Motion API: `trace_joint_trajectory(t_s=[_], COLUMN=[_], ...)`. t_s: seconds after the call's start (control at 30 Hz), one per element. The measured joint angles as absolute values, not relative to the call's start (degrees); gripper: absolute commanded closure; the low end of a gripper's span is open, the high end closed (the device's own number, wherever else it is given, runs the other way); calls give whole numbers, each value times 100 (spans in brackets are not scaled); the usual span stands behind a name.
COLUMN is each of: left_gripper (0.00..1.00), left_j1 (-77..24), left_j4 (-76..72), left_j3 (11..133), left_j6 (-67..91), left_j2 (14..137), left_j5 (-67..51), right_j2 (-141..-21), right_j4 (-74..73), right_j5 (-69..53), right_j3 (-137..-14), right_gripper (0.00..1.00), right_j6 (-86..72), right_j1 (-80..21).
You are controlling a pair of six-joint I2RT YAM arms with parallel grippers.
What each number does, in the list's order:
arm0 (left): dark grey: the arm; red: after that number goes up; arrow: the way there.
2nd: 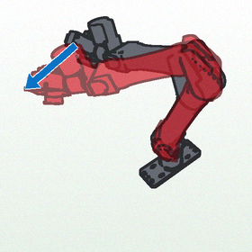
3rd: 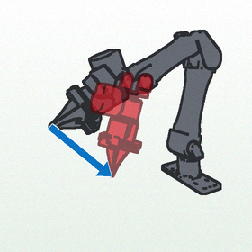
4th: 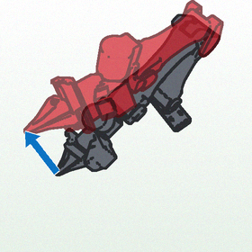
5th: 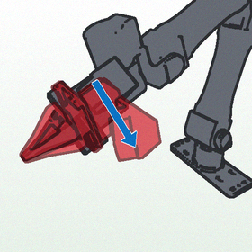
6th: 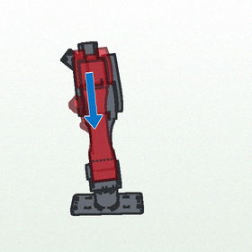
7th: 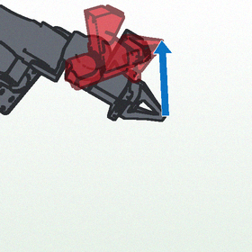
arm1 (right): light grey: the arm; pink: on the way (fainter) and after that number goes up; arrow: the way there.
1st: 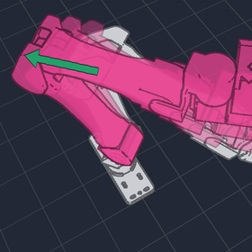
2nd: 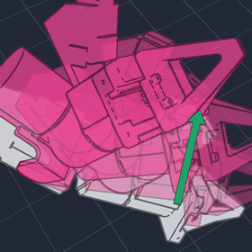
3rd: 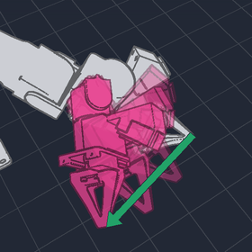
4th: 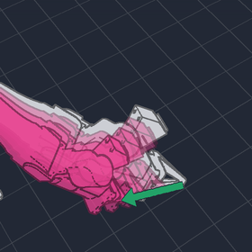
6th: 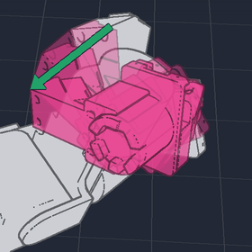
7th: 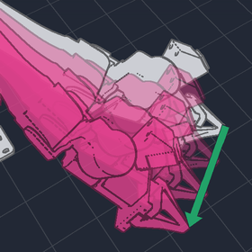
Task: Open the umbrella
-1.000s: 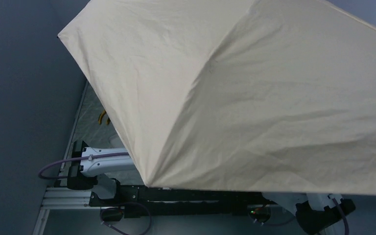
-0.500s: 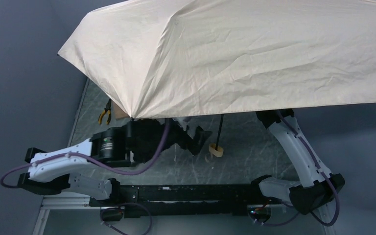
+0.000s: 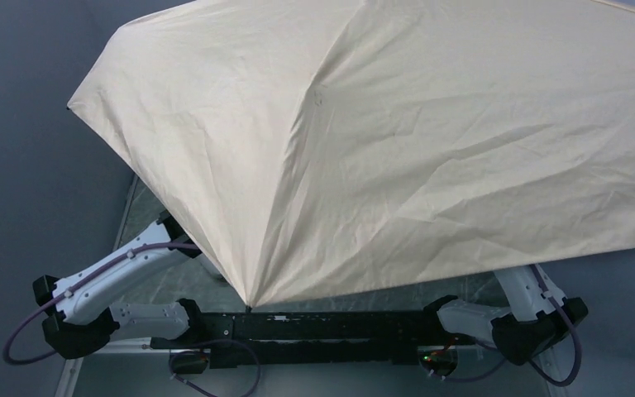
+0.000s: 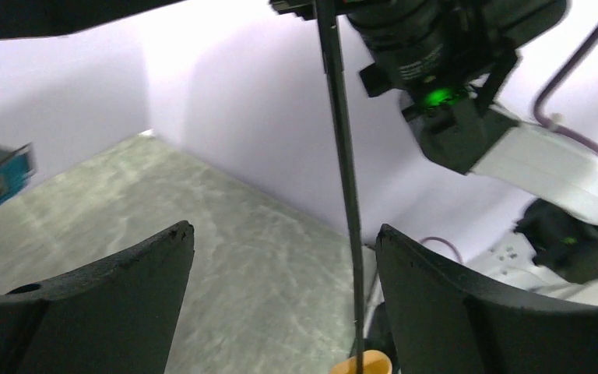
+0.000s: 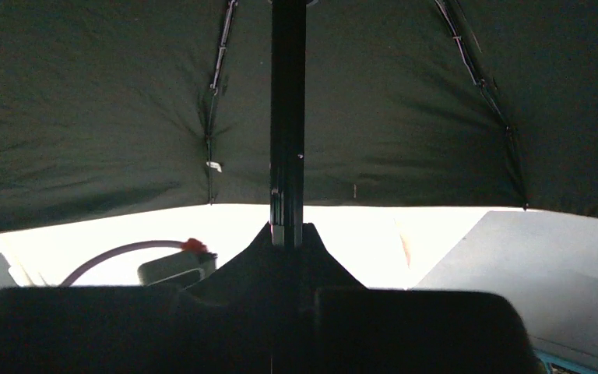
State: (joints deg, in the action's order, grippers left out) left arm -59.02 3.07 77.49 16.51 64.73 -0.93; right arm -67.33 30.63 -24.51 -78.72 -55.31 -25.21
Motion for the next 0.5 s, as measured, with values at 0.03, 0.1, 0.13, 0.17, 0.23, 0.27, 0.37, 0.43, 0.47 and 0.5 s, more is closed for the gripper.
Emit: trace_joint_trajectory(t_s=[0.03, 0.1, 0.13, 0.17, 0.23, 0.27, 0.37, 0.43, 0.47, 0.5], left_gripper=[11, 11, 14, 17, 25, 27, 30, 30, 30, 30], left_j1=[-5741, -5474, -5356, -5218, -4998, -4932, -4803, -4797, -4797, -4797], left_j4=[82, -322, -539, -825, -1393, -1638, -2178, -2185, -2169, -2147], left_j3=[7712, 7686, 7686, 7688, 7743, 7793, 8086, 8412, 8558, 8737], left_j6=[1767, 2003, 2139, 2346, 2762, 2943, 3420, 3586, 3627, 3677], left_j2=[6545, 6683, 6755, 6858, 7129, 7279, 7835, 8176, 8298, 8427], left_j5=[-554, -1374, -1741, -2202, -3020, -3336, -4292, -4768, -4906, -5072], right_j2=[-6700, -6626, -6587, -6549, -6504, -6501, -6622, -6781, -6864, -6954], right_j4=[3103, 3151, 3227, 3367, 3780, 3964, 4600, 5078, 5273, 5452], right_j5=[-2480, -2545, -2596, -2644, -2783, -2858, -3153, -3347, -3420, -3503], right_j3=[-7876, -7874, -7856, -7817, -7710, -7677, -7649, -7651, -7651, -7651], right_gripper=[100, 100, 100, 100, 100, 100, 100, 100, 100, 100], right_j6=[-5546, -5577, -5618, -5697, -5909, -6007, -6427, -6794, -6956, -7111], right_j1=[-2521, -2521, -2521, -2521, -2521, -2521, -2521, -2521, -2521, -2523])
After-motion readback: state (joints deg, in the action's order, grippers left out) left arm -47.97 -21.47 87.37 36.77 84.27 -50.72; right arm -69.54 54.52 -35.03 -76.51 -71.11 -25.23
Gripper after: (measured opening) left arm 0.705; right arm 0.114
